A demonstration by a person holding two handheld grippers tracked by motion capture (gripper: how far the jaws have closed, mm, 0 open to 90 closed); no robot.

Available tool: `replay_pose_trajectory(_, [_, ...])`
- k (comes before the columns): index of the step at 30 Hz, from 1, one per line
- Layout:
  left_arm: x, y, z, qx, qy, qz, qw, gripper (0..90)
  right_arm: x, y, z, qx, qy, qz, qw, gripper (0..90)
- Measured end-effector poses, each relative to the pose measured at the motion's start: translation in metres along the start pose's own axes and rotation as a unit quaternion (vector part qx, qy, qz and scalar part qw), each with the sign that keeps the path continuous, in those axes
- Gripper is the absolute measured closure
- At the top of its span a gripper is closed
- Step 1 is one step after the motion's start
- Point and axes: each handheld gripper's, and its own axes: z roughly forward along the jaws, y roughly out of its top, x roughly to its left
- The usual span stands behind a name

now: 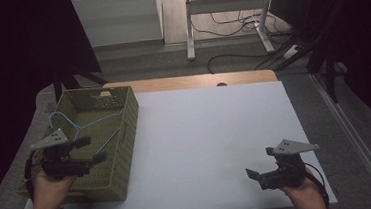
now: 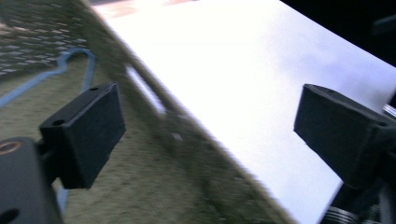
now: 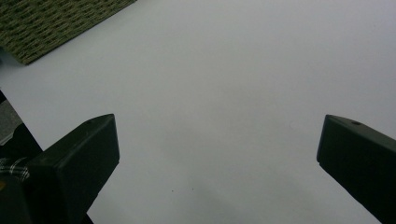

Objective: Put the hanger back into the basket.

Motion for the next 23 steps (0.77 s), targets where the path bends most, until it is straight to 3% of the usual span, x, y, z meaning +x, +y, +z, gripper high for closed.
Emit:
replay_pose_trajectory(9, [-0.029, -0.016, 0.019, -0.003, -0.017, 0.025, 0.9995, 2.8, -0.001, -0.008, -0.004, 0.001, -0.009, 0.002, 1.0, 0.0])
replay_pose_trajectory(16, [-0.04, -0.03, 0.035, 0.033, 0.017, 0.049, 0.9981, 0.0, -0.001, -0.014, -0.001, 0.009, -0.009, 0.004, 0.9999, 0.0])
replay_pose_trajectory(23, [-0.039, -0.033, 0.037, 0.041, 0.023, 0.037, 0.9982, 0.0, -0.001, -0.016, 0.002, 0.017, -0.012, -0.005, 0.9998, 0.0])
